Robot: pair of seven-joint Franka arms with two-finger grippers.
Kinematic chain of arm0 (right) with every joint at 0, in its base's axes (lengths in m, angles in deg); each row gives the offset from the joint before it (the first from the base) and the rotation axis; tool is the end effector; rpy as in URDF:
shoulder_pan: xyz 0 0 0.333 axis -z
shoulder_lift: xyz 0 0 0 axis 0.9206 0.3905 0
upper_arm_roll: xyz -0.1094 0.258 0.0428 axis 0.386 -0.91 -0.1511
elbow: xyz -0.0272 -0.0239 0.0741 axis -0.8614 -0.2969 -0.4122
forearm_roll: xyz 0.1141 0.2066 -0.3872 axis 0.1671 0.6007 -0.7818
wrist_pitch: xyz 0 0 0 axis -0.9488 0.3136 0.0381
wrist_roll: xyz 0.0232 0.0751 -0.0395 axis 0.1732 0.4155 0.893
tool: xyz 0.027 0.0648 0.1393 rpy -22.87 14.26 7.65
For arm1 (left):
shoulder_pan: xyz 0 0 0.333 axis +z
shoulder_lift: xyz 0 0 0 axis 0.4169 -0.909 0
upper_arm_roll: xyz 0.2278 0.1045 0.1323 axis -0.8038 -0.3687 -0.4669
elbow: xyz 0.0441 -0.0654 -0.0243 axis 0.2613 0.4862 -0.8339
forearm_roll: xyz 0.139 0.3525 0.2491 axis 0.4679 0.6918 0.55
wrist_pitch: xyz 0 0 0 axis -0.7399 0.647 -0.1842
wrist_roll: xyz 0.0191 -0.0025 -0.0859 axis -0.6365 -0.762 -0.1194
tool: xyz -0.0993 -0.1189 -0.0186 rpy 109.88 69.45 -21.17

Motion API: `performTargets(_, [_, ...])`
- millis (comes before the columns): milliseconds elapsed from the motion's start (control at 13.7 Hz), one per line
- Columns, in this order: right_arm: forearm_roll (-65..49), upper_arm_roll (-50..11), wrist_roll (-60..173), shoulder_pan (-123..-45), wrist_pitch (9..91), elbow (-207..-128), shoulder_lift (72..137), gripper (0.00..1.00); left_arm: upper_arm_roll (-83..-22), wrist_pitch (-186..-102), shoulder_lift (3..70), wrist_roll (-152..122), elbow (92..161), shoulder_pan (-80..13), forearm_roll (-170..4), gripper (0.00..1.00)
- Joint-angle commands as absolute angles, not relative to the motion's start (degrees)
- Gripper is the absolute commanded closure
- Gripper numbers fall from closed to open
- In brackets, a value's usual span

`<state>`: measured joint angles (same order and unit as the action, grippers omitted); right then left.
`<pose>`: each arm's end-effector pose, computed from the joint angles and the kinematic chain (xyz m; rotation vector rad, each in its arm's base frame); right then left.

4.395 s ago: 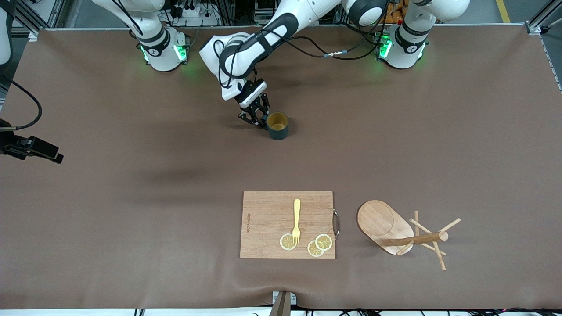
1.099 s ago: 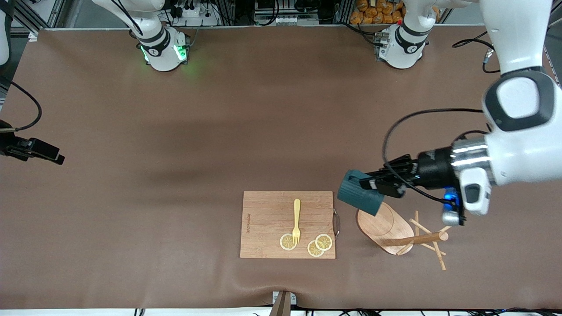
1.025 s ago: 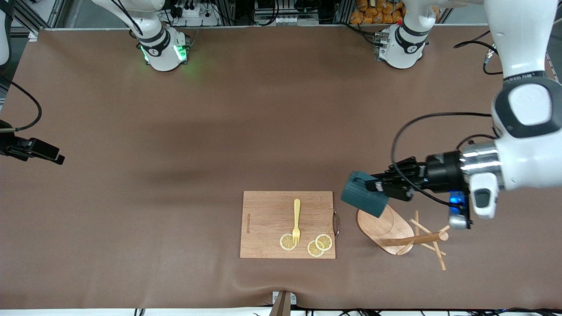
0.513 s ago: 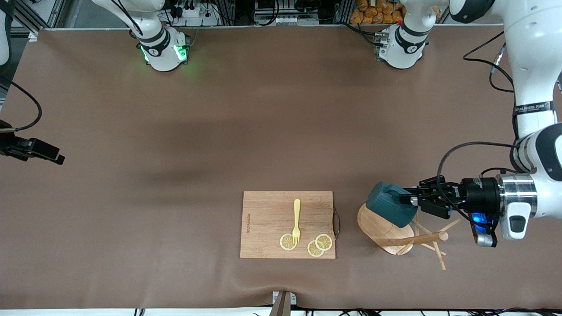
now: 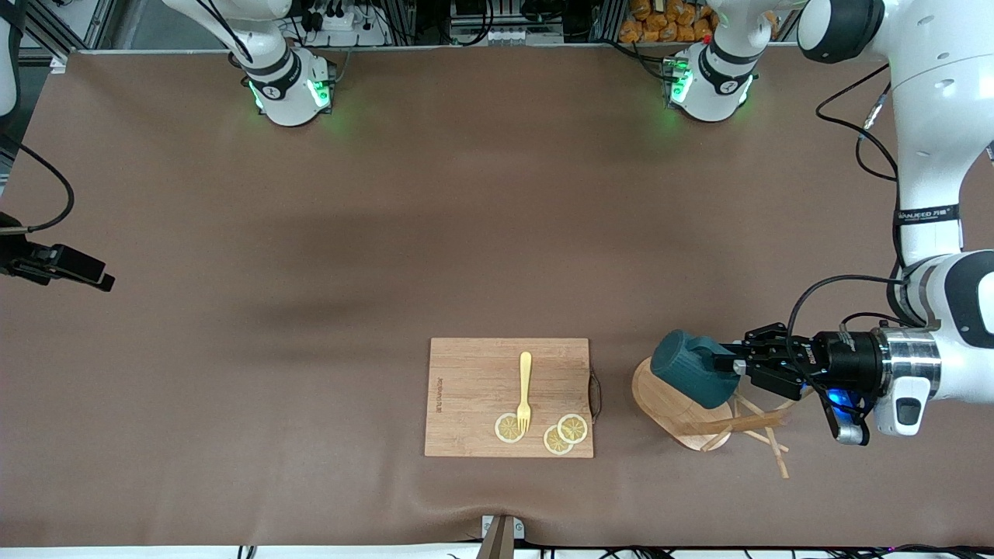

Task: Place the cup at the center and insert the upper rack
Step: 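Hang the mug handle onto a stand peg with the left gripper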

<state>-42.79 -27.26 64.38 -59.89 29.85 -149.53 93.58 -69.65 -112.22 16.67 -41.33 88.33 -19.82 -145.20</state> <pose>0.6817 -0.0506 0.4977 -3.0889 0.2004 -0.0526 0.7768 -0.0974 0.3558 1.7608 0.7315 -0.6903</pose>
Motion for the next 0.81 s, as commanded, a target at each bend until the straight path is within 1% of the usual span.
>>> performTargets(0, [-41.8, -28.2, 64.3, -58.6, 30.0, -149.2, 93.7, 0.00, -69.1, -110.1, 15.4, -40.2, 87.8, -18.1, -146.6, 1.00])
performTargets(732, [-41.8, -28.2, 64.3, -58.6, 30.0, -149.2, 93.6, 0.00, -69.1, -109.2, 13.6, -36.4, 87.7, -15.9, -146.6, 1.00])
